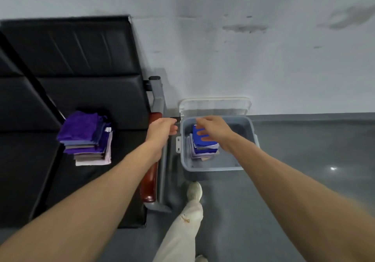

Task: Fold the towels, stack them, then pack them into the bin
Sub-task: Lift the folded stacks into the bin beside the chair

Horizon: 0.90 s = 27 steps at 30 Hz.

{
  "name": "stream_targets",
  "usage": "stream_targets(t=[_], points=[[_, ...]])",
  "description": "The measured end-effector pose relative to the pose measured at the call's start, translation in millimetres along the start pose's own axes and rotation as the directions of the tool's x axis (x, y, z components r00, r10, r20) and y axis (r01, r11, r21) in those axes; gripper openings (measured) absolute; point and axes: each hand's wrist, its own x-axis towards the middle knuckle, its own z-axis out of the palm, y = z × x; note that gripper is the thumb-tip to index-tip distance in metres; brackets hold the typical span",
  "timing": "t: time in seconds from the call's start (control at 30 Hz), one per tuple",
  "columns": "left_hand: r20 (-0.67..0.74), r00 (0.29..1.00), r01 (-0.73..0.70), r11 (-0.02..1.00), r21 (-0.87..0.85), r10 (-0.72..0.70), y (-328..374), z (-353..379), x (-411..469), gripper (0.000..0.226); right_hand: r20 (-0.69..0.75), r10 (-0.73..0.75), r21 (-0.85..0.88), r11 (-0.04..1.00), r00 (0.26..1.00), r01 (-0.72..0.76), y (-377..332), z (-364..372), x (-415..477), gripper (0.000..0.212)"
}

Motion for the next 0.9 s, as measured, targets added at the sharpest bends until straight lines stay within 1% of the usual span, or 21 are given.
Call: stream_targets(t=[0.1, 0.23, 0.37, 0.47, 0.53, 0.63, 0.73, 0.83, 0.9], points=[[-0.024, 0.999, -0.03, 0.999, -0.03, 0.029, -4, -36, -45, 0.012, 0.02, -0.008, 0.054, 0.999, 1.0, 0.007, -12, 23, -44, 0.031], [-0.072, 0.997, -0.043, 0.998, -0.042, 0.04, 1, -97, -84, 0.013, 0.086, -0.001, 0.085, 0.996, 0.996, -0.007, -29, 66, -71, 0.038], [-0.17, 0.983, -0.072, 0.996, -0.05, 0.062, 10, -176, -94, 0.014, 0.148, -0.02, 0.08, 0.997, 0.989, 0.008, -55, 131, -69, 0.038], [-0.206, 0.978, -0.052, 0.998, -0.045, 0.042, 3, -231, -82, 0.018, 0.183, -0.008, 0.052, 0.999, 0.983, -0.002, -65, 185, -48, 0.037], [-0.205, 0.979, -0.009, 1.0, -0.013, 0.006, -6, -273, -62, 0.018, 0.209, 0.026, 0.01, 1.0, 0.977, -0.029, -71, 230, -26, 0.043], [-0.179, 0.984, 0.022, 0.995, 0.101, -0.003, -16, -332, -14, 0.016, 0.233, 0.099, -0.04, 0.995, 0.967, -0.092, -79, 293, 15, 0.047], [-0.146, 0.989, 0.009, 0.978, 0.207, 0.022, -28, -389, 61, 0.017, 0.184, 0.168, -0.051, 0.986, 0.969, -0.161, -86, 357, 78, 0.043], [-0.088, 0.996, 0.051, 0.956, 0.288, -0.027, -44, -433, 138, 0.018, 0.137, 0.249, -0.041, 0.968, 0.959, -0.246, -85, 404, 133, 0.042], [-0.079, 0.996, 0.061, 0.938, 0.343, -0.036, -57, -456, 201, 0.025, 0.103, 0.296, -0.069, 0.955, 0.95, -0.29, -78, 429, 180, 0.052]])
